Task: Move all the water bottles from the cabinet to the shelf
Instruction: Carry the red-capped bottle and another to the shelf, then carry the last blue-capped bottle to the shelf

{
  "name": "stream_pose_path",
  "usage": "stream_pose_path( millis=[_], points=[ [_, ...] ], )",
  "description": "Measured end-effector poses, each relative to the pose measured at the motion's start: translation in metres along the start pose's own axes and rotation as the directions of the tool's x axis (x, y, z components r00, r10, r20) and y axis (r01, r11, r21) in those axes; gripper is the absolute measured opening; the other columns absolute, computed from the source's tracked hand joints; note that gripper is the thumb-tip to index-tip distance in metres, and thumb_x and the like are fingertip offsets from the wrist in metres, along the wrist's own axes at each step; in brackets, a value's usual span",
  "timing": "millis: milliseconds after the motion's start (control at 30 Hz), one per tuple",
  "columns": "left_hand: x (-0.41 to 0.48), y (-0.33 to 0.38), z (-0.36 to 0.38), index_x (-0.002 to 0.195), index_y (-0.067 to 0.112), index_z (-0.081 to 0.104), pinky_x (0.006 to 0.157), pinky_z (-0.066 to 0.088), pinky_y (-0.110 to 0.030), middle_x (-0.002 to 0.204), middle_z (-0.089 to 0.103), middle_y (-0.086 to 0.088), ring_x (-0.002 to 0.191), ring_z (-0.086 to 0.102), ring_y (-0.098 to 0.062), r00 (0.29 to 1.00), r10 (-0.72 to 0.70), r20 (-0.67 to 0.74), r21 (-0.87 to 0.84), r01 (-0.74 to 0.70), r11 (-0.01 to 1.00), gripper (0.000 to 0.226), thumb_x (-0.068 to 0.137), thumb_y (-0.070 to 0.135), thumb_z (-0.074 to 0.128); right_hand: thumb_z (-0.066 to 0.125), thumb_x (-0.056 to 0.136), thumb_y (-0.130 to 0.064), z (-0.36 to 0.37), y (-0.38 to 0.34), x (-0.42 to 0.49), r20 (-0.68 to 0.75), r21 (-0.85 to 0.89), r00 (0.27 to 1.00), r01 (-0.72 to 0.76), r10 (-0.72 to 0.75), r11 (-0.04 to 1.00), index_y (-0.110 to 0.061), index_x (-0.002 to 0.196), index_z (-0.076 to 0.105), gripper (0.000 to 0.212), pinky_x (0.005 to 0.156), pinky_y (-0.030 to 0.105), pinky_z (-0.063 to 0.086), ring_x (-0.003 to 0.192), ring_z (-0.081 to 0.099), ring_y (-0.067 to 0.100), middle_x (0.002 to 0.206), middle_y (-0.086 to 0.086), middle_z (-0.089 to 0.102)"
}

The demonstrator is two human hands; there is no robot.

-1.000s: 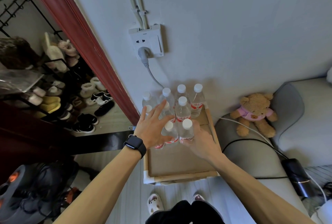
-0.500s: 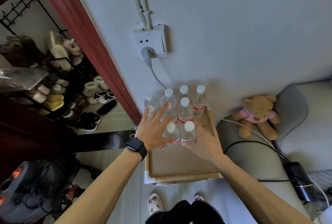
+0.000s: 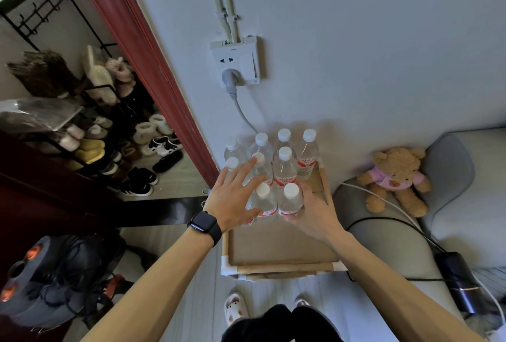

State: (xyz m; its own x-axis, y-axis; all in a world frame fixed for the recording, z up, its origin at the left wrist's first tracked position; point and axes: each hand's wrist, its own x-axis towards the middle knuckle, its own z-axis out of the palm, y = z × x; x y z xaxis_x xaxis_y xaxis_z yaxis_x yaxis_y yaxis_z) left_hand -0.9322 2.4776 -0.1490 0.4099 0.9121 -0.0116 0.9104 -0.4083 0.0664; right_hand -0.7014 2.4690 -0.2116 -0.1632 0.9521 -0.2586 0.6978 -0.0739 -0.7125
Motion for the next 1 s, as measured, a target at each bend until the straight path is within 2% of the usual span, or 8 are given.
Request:
stream_pose_path(
  millis=[100, 233, 333, 433, 533, 667, 833, 1000],
  points=[
    [-0.008, 0.005, -0.001, 0.146, 0.039, 0.032, 0.12, 0.005, -0.045, 0.164, 0.007, 0.002, 0.147, 0.02, -0.02, 0.999, -0.03, -0.045, -0.016, 0.029, 0.999, 0.077, 0.08, 0.051, 0.07, 0.066, 0.075, -0.066, -0.005, 0.001, -0.006, 0.016, 0.011, 1.0, -0.007, 0.007, 1.0, -0.037, 0.147, 0.017, 0.091, 0.087, 0.032, 0.05, 0.112, 0.062, 0.016, 0.13, -0.01, 0.061],
    [-0.042, 0.014, 0.013, 0.142, 0.03, 0.042, 0.113, 0.032, -0.052, 0.16, 0.024, -0.006, 0.139, 0.038, -0.027, 0.945, -0.17, -0.278, -0.11, 0.145, 0.983, 0.07, 0.079, 0.034, 0.072, 0.068, 0.082, -0.049, -0.009, 0.01, -0.017, 0.019, 0.035, 1.0, -0.018, 0.017, 0.999, -0.026, 0.147, 0.027, 0.08, 0.091, 0.042, 0.051, 0.113, 0.061, 0.019, 0.135, -0.008, 0.056],
    [-0.078, 0.025, 0.038, 0.144, 0.025, 0.044, 0.102, 0.043, -0.051, 0.154, 0.032, -0.012, 0.124, 0.051, -0.033, 0.846, -0.341, -0.411, -0.162, 0.3, 0.94, 0.068, 0.081, 0.022, 0.07, 0.063, 0.087, -0.03, -0.004, 0.022, -0.028, 0.049, -0.067, 0.993, -0.108, 0.111, 0.992, -0.02, 0.135, 0.039, 0.054, 0.088, 0.043, 0.051, 0.105, 0.063, 0.027, 0.126, 0.001, 0.057],
    [-0.124, 0.037, 0.062, 0.139, 0.023, 0.045, 0.095, 0.048, -0.047, 0.148, 0.04, -0.011, 0.115, 0.053, -0.033, 0.796, -0.515, -0.318, -0.194, 0.477, 0.857, 0.061, 0.08, 0.021, 0.062, 0.052, 0.091, -0.031, 0.004, 0.021, -0.042, 0.257, -0.334, 0.955, -0.053, 0.146, 0.941, -0.025, 0.11, 0.053, 0.019, 0.084, 0.034, 0.047, 0.104, 0.062, 0.026, 0.108, -0.002, 0.066],
    [-0.173, 0.048, 0.08, 0.13, 0.024, 0.05, 0.094, 0.044, -0.043, 0.133, 0.055, -0.002, 0.116, 0.054, -0.028, 0.723, -0.689, -0.045, -0.175, 0.673, 0.718, 0.048, 0.083, 0.031, 0.051, 0.05, 0.095, -0.036, 0.02, 0.001, -0.057, 0.49, -0.418, 0.869, 0.162, 0.072, 0.894, -0.03, 0.114, 0.06, 0.023, 0.087, 0.031, 0.047, 0.111, 0.061, 0.019, 0.117, -0.009, 0.067],
    [-0.232, 0.053, 0.09, 0.132, 0.033, 0.053, 0.102, 0.039, -0.036, 0.136, 0.055, 0.006, 0.121, 0.052, -0.021, 0.539, -0.78, 0.318, -0.155, 0.841, 0.519, 0.044, 0.09, 0.044, 0.046, 0.055, 0.094, -0.03, 0.049, -0.051, -0.079, 0.617, -0.299, 0.77, 0.42, -0.162, 0.857, -0.031, 0.122, 0.062, 0.028, 0.093, 0.031, 0.048, 0.115, 0.059, 0.014, 0.123, -0.01, 0.065],
    [-0.328, 0.047, 0.065, 0.127, 0.028, 0.06, 0.092, 0.047, -0.036, 0.127, 0.063, 0.002, 0.113, 0.059, -0.024, 0.372, -0.911, 0.179, -0.247, 0.913, 0.324, 0.041, 0.092, 0.043, 0.047, 0.055, 0.094, -0.023, 0.104, -0.136, -0.119, 0.659, -0.128, 0.545, 0.76, -0.519, 0.637, -0.025, 0.134, 0.059, 0.04, 0.11, 0.023, 0.033, 0.135, 0.041, 0.009, 0.142, -0.008, 0.053],
    [-0.477, 0.067, 0.021, 0.127, 0.026, 0.063, 0.095, 0.047, -0.037, 0.125, 0.066, 0.002, 0.114, 0.06, -0.025, 0.127, -0.991, -0.042, -0.266, 0.955, 0.134, 0.04, 0.092, 0.042, 0.051, 0.056, 0.096, -0.029, 0.183, -0.227, -0.218, 0.642, 0.011, 0.291, 0.922, -0.709, 0.388, -0.022, 0.131, 0.064, 0.036, 0.113, 0.026, 0.03, 0.133, 0.046, 0.016, 0.138, -0.001, 0.058]
  ],
)
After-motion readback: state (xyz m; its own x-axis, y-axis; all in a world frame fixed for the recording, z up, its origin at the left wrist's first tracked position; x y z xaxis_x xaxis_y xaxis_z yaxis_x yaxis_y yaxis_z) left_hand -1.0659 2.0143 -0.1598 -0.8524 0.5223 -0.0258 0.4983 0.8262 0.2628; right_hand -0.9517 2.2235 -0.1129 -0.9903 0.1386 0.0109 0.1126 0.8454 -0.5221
